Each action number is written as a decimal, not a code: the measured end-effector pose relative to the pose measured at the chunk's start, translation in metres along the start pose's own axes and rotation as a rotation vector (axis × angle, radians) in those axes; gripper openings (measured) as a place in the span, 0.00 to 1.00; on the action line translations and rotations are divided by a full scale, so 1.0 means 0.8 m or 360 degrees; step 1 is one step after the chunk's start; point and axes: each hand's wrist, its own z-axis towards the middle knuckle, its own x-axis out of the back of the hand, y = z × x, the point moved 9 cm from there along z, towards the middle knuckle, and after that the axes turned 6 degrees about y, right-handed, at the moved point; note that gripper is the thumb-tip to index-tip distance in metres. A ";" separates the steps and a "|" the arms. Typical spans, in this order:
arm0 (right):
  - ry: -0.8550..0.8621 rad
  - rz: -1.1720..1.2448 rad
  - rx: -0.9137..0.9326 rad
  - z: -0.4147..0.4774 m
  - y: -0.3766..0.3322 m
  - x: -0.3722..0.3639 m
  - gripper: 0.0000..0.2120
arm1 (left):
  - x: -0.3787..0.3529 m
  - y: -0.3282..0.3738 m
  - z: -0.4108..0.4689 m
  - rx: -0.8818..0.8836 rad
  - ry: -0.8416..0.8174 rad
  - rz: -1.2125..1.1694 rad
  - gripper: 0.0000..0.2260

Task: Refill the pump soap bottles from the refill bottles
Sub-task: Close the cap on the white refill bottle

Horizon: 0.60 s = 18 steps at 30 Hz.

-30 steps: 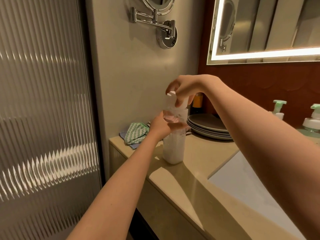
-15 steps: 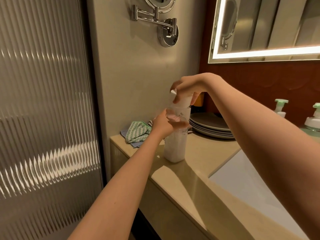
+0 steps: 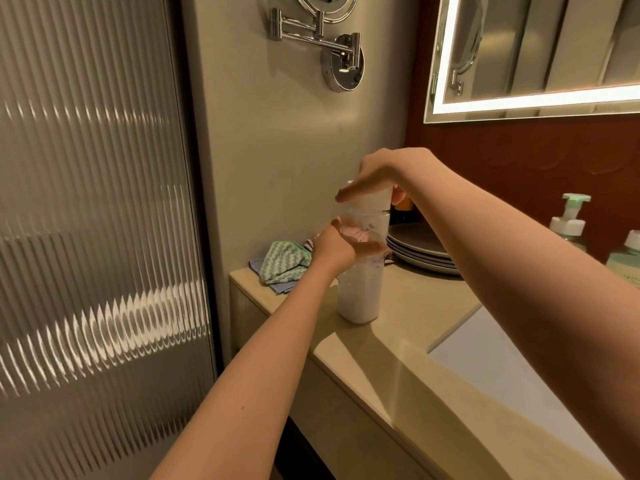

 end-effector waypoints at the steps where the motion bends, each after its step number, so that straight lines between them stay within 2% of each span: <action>1: -0.0059 0.0003 -0.0011 -0.001 0.001 -0.003 0.35 | 0.000 0.002 0.002 -0.0018 0.0013 0.0065 0.27; 3: -0.0223 0.0114 -0.0016 0.000 -0.001 -0.010 0.36 | 0.001 0.003 0.004 -0.0051 0.0040 0.0190 0.29; 7: -0.0383 0.0402 0.0028 0.009 -0.007 -0.011 0.30 | -0.001 -0.003 0.007 -0.0004 0.0018 0.0059 0.30; 10: -0.0342 0.0328 -0.0022 0.016 0.001 -0.010 0.29 | -0.001 -0.002 0.007 -0.0020 0.0013 0.0065 0.30; 15: -0.0246 -0.0004 -0.0155 0.012 0.013 -0.010 0.44 | 0.001 0.000 0.005 0.0000 0.0023 0.0044 0.29; 18: -0.0208 0.0079 0.0030 0.015 0.000 -0.011 0.41 | -0.002 0.000 0.007 -0.0009 -0.0007 0.0127 0.32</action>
